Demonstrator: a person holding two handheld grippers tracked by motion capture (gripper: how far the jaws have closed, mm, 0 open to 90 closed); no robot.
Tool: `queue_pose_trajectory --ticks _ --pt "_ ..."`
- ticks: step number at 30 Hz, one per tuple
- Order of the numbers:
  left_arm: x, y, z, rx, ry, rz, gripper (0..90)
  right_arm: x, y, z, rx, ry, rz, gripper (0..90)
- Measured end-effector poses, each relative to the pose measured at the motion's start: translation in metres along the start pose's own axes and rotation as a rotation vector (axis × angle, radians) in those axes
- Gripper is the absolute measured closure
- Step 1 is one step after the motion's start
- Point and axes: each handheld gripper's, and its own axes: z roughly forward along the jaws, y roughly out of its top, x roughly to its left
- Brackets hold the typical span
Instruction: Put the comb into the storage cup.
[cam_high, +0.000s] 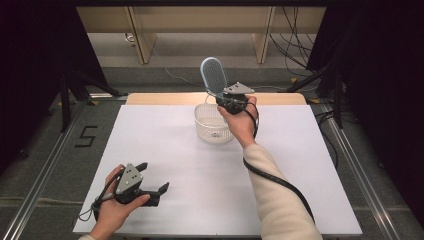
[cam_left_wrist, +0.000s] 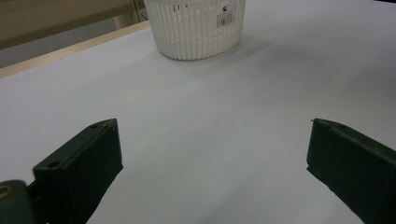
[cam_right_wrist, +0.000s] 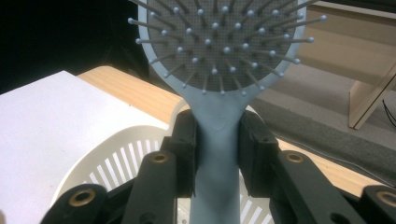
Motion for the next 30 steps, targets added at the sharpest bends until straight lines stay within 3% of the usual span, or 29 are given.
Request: queue_pose_trajectory --ticks 30 --pt "-0.0001 -0.0001 0.0002 -0.001 -0.002 -0.001 2.7 0.0006 -0.0077 0.0082 0.033 0.009 -0.021 70.2"
